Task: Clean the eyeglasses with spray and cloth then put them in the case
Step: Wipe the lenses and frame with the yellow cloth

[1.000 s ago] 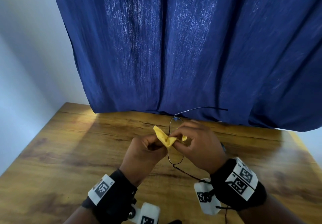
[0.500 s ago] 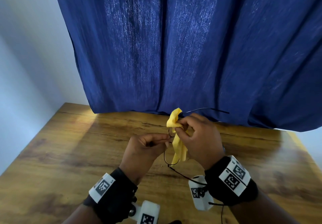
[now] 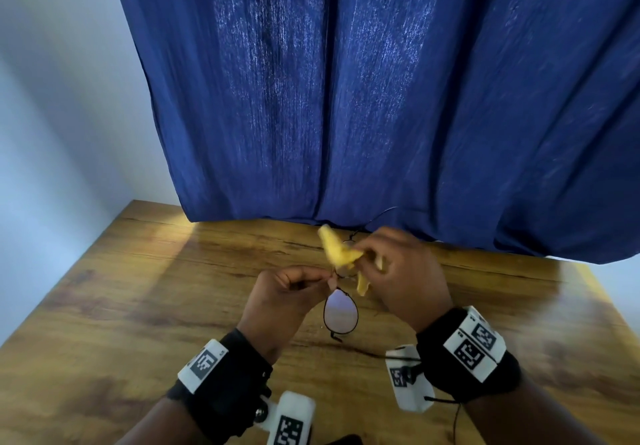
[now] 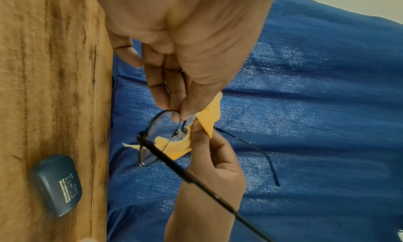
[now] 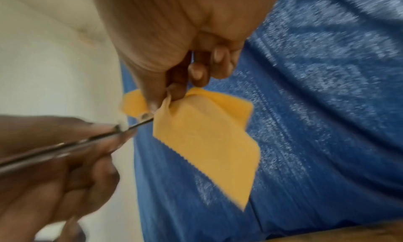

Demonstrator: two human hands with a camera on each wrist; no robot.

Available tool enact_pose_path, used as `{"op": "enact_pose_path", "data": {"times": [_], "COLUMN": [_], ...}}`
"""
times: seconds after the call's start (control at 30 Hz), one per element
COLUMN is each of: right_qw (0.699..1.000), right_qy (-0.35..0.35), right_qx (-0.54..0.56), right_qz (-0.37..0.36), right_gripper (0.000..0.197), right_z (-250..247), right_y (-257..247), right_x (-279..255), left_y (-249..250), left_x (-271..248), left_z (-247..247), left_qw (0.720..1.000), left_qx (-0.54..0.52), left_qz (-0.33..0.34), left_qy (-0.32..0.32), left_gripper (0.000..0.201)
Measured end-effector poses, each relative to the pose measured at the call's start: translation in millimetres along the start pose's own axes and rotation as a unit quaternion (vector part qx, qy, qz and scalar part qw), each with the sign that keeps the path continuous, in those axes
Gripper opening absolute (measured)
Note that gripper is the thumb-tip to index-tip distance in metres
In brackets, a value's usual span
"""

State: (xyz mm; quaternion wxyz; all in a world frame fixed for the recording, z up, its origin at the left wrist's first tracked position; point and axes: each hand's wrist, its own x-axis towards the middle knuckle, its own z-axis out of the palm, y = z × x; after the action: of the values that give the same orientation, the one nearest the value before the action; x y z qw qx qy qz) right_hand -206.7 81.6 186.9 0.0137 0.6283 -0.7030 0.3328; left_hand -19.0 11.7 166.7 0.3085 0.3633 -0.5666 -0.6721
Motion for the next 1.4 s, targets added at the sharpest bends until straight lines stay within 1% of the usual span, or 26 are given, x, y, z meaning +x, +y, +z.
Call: {"op": "enact_pose_path", "data": {"times": [0.03, 0.07, 0.17, 0.2, 0.23, 0.3, 0.33, 0.4, 0.47, 0.53, 0.63, 0.7, 0.77, 0.87, 0.93, 1.03, 1.07, 1.1, 1.13, 1.17, 1.2, 1.23, 1.27, 1.3, 1.33, 1.4], "right_qw": [0.999, 0.999, 0.997, 0.996, 0.998, 1.000, 1.000, 0.998, 0.993, 0.990, 0.985, 0.983, 0.981, 0.986, 0.989, 0.987, 0.988, 0.992, 0.993, 0.985, 0.963, 0.933, 0.903, 0.879, 0.855, 0.811], "right_qy": [0.027, 0.028, -0.063, -0.071, -0.057, -0.003, 0.014, 0.011, -0.024, -0.044, -0.061, -0.083, -0.086, -0.048, -0.033, -0.065, -0.071, -0.060, -0.028, 0.015, 0.051, 0.058, 0.037, -0.004, -0.047, -0.101], "right_qx": [-0.013, -0.017, 0.028, 0.029, 0.019, 0.005, 0.013, 0.049, 0.056, 0.033, 0.001, -0.008, -0.014, -0.036, -0.035, -0.004, 0.018, 0.054, 0.105, 0.166, 0.230, 0.288, 0.328, 0.357, 0.383, 0.450], "right_qz": [0.024, 0.025, -0.045, -0.044, -0.023, 0.016, 0.009, -0.046, -0.101, -0.130, -0.159, -0.164, -0.171, -0.154, -0.140, -0.147, -0.137, -0.100, -0.038, 0.040, 0.130, 0.211, 0.275, 0.318, 0.345, 0.360], "right_gripper": [0.009, 0.010, 0.018, 0.019, 0.017, 0.013, 0.014, 0.016, 0.015, 0.015, 0.017, 0.018, 0.018, 0.017, 0.016, 0.015, 0.014, 0.013, 0.011, 0.010, 0.010, 0.008, 0.007, 0.009, 0.014, 0.029], "right_z": [-2, -2, 3, 2, 0, -4, -4, -2, 3, 7, 5, 1, -1, 10, 19, 23, 20, 13, 7, 1, -3, -6, -5, -3, 0, 7], "right_y": [3, 5, -3, -2, 1, 5, 4, -7, -18, -19, -15, -15, -17, -23, -29, -32, -30, -28, -25, -20, -14, -7, -1, 4, 5, 3], "right_x": [2, 2, -6, -6, -4, 0, 0, -4, -10, -14, -19, -24, -27, -24, -21, -27, -31, -33, -35, -36, -35, -34, -32, -31, -31, -29], "left_y": [1, 1, 1, 1, 0, 0, -1, 0, 1, 1, 1, 1, 0, -1, -1, 2, 2, 4, 5, 6, 5, 6, 5, 5, 4, 2], "left_x": [0, 0, 1, 1, 1, 3, 4, 5, 6, 8, 11, 12, 13, 13, 14, 18, 20, 22, 23, 23, 23, 22, 22, 21, 20, 17], "left_z": [0, 1, -2, -4, -5, -7, -8, -10, -14, -18, -25, -29, -32, -30, -29, -34, -36, -38, -39, -37, -35, -30, -26, -21, -14, 0], "left_qw": [1.000, 1.000, 1.000, 1.000, 1.000, 1.000, 1.000, 1.000, 0.999, 0.997, 0.996, 0.997, 0.998, 0.999, 0.999, 0.999, 0.998, 0.997, 0.996, 0.995, 0.995, 0.995, 0.996, 0.996, 0.996, 0.996], "left_qx": [-0.002, -0.003, -0.005, -0.006, -0.007, -0.010, -0.012, -0.020, -0.039, -0.065, -0.079, -0.068, -0.058, -0.047, -0.044, -0.050, -0.056, -0.065, -0.076, -0.083, -0.084, -0.082, -0.079, -0.077, -0.075, -0.081], "left_qz": [-0.002, -0.003, -0.002, -0.002, -0.003, -0.005, -0.005, -0.001, 0.003, 0.009, 0.009, 0.008, 0.007, 0.003, -0.004, -0.018, -0.021, -0.028, -0.035, -0.040, -0.043, -0.047, -0.048, -0.044, -0.033, -0.006], "left_qy": [0.004, 0.007, 0.006, 0.004, 0.006, 0.015, 0.015, 0.003, -0.017, -0.030, -0.030, -0.022, -0.014, -0.027, -0.019, 0.001, 0.013, 0.027, 0.038, 0.041, 0.034, 0.026, 0.014, 0.001, -0.016, -0.044], "left_gripper": [0.011, 0.011, 0.011, 0.012, 0.011, 0.011, 0.011, 0.011, 0.012, 0.014, 0.016, 0.016, 0.014, 0.012, 0.010, 0.010, 0.011, 0.012, 0.014, 0.015, 0.016, 0.016, 0.016, 0.014, 0.014, 0.014]}}
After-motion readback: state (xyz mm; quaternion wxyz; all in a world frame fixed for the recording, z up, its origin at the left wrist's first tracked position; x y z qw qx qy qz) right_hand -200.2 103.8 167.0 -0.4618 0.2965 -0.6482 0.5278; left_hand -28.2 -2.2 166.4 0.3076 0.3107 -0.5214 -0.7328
